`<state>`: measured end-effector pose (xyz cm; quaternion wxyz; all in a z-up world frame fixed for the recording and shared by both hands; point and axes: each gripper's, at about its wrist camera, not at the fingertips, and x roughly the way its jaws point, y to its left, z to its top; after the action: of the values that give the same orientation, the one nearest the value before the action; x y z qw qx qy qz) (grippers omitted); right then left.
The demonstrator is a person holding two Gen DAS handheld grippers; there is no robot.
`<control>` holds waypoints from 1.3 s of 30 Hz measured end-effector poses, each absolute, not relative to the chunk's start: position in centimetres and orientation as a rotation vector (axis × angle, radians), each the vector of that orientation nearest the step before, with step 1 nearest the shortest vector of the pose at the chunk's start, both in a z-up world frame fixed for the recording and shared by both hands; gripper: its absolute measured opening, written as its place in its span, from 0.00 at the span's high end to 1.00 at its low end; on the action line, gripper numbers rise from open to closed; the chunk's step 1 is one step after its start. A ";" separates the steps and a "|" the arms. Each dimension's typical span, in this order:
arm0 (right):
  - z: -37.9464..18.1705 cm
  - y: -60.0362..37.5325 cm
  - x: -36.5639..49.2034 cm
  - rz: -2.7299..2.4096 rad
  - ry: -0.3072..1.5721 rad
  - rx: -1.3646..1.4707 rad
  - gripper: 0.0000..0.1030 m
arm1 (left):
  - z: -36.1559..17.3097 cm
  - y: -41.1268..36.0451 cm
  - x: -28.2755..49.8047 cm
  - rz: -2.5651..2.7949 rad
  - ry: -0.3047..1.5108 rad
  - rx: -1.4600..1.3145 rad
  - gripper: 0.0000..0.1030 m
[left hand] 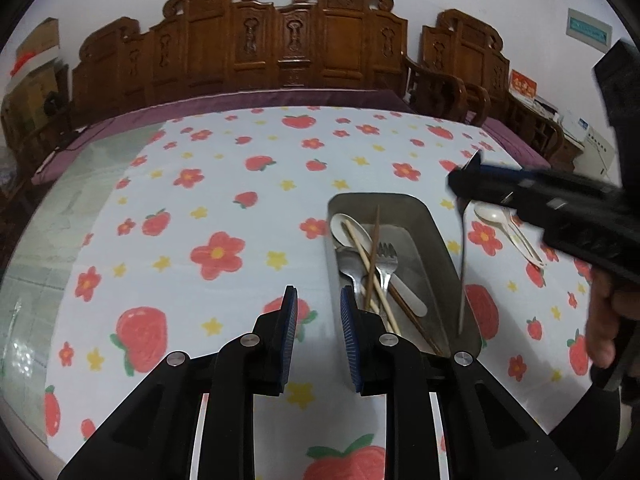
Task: Organize utensils
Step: 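Lower the metal spoon into the tray and open the right tool, then grasp the white plastic fork by its handle with the right tool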
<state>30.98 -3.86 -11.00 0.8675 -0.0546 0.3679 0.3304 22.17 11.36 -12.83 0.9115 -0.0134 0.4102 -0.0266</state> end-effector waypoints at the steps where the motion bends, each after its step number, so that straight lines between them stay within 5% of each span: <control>1: -11.5 -3.6 31.1 0.688 0.782 -0.116 0.71 | -12.7 11.5 22.0 -0.050 0.841 -0.028 0.80; 21: -19.4 -1.6 36.0 0.584 0.992 -0.127 0.71 | -11.9 12.6 21.1 -0.015 0.811 -0.038 0.73; 39: -20.9 0.6 36.7 0.626 1.049 -0.087 0.70 | -13.3 13.1 20.7 0.007 0.843 -0.041 0.72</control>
<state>36.69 0.56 -20.91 0.8183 -0.0410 0.4925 0.2937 20.68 13.05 -13.32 0.9122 -0.0198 0.4092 0.0033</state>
